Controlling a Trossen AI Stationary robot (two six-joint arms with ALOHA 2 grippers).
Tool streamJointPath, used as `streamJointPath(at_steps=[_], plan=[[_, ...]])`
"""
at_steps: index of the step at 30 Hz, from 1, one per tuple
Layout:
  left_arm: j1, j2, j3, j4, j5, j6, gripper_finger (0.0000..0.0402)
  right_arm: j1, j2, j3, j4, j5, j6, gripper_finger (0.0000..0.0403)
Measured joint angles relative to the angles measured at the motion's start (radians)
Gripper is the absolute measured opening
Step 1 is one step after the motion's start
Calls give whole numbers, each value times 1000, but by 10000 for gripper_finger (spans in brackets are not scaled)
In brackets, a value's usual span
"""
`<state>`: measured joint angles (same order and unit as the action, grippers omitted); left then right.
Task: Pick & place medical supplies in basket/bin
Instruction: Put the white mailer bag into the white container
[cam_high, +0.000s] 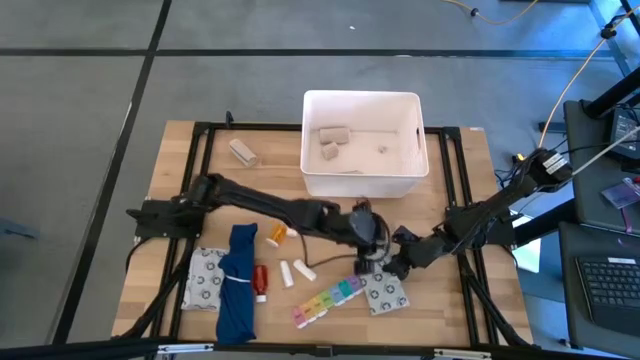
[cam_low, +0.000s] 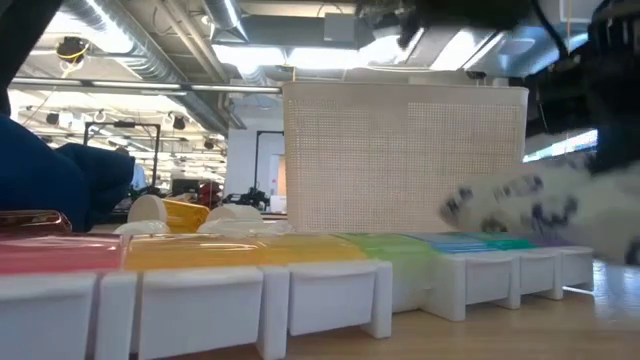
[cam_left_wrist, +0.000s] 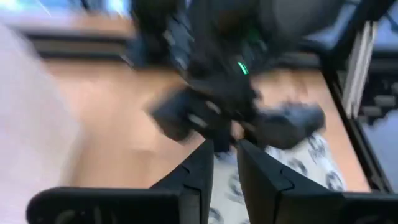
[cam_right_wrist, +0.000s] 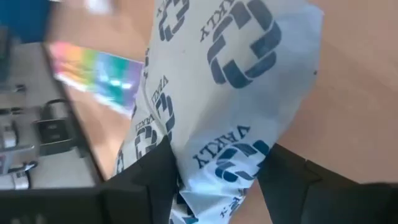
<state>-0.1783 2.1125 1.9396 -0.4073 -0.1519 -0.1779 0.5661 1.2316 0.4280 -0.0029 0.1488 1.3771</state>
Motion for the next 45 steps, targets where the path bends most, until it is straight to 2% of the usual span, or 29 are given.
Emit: streamJointPath(at_steps=[7, 12, 17, 23, 26, 34, 37, 39, 42, 45], plan=[[-2, -177, 3, -53, -82, 53, 63, -2, -87, 99, -24, 74, -208, 161], [-6, -298, 5, -143, -168, 53, 63, -2, -152, 220, -63, 156, -374, 158], [-19, -396, -2, -279, -293, 20, 60, -48, -207, 401, -223, 261, -574, 157], [-21, -512, -1, -397, -406, 6, 59, -170, -228, 662, -452, 379, -848, 157], [-21, -563, -1, -428, -424, 7, 59, -249, -214, 783, -518, 420, -986, 157], [-14, -667, -1, -590, -493, 38, 59, -517, -158, 1008, -705, 499, -1269, 157], [35, -717, -39, -589, -465, 69, 59, -635, -123, 1045, -729, 494, -1366, 157], [86, -766, -111, -543, -403, 101, 59, -707, -93, 1060, -732, 480, -1433, 157], [176, -876, -271, -412, -267, 138, 59, -804, -44, 1076, -732, 473, -1512, 157], [271, -995, -450, -250, -137, 183, 59, -889, 12, 1085, -732, 404, -1591, 157]])
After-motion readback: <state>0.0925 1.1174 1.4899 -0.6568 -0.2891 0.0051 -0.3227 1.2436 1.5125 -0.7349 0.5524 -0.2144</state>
